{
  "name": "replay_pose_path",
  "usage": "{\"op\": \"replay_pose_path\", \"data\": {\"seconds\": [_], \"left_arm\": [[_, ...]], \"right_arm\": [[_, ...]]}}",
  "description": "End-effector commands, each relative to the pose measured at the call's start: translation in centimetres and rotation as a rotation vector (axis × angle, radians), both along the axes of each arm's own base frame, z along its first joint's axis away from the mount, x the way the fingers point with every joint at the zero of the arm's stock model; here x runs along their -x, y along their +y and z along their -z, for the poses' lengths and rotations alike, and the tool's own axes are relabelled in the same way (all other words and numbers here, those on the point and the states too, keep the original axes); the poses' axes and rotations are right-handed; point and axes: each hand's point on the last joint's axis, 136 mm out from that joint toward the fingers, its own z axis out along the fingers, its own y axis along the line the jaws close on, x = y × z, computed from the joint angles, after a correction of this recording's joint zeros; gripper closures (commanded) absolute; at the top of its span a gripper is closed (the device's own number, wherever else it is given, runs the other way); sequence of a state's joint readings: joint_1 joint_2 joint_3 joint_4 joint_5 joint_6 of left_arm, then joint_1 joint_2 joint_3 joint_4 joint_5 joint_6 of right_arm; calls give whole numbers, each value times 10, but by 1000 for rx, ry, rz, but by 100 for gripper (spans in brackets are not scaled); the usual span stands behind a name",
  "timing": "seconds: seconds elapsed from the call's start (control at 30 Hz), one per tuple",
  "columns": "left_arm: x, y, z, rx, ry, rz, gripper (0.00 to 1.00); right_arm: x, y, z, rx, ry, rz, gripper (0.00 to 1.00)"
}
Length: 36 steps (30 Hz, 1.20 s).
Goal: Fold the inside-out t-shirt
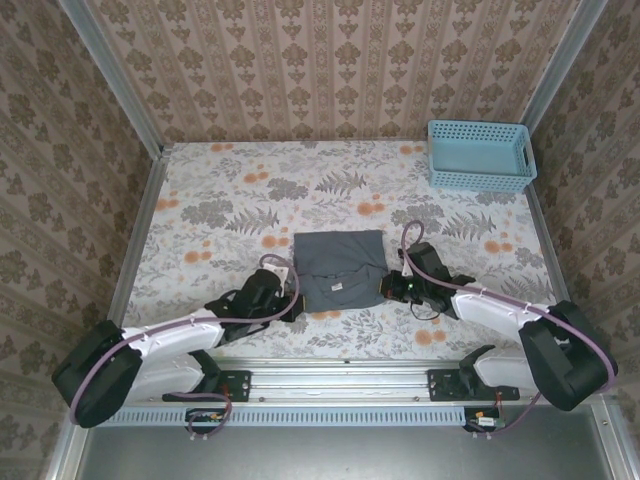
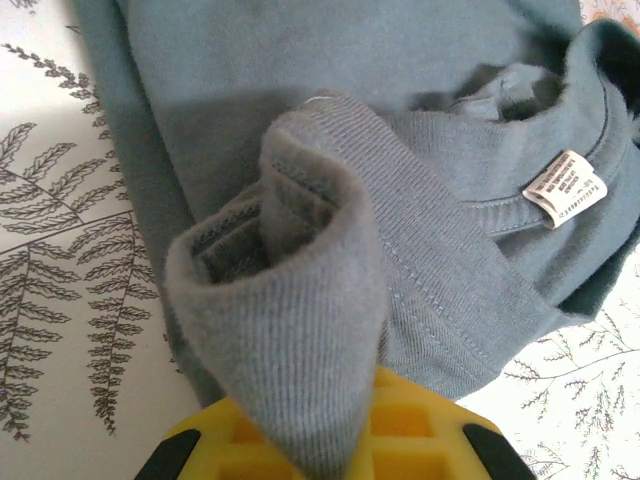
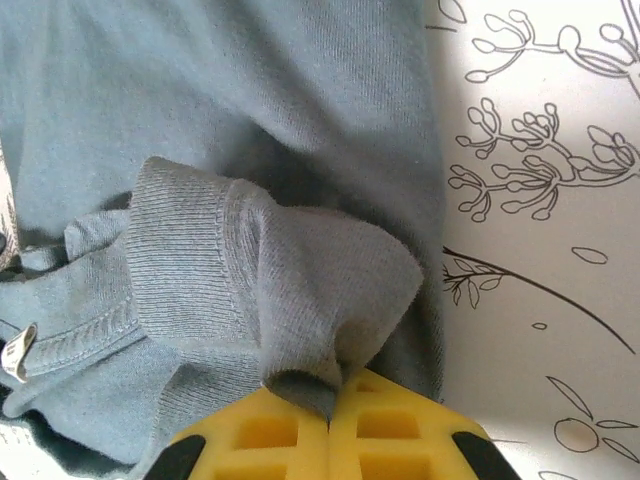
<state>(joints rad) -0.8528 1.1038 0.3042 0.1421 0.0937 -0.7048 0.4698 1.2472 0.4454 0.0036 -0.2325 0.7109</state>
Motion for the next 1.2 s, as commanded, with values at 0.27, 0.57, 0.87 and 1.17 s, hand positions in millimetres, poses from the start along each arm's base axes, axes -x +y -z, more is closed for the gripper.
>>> {"op": "replay_pose_path", "data": {"seconds": [0.27,0.57,0.87,1.17], "left_arm": [[-42,11,-85,15,-265,-89,100],[-109,19,-105,27,-272,-204,99],[-145,11,-71,-5,-163,-210,98],[-167,6,-44,-5,-84,-207,96]], "right_arm": [[-47,-11,-99,93,-324,35,100],[-108,-3,-105,104,-275,92,100],[-146,-2,-70,135,-178,96,100],[-153,-20,-34,214,-102,159,100]]}}
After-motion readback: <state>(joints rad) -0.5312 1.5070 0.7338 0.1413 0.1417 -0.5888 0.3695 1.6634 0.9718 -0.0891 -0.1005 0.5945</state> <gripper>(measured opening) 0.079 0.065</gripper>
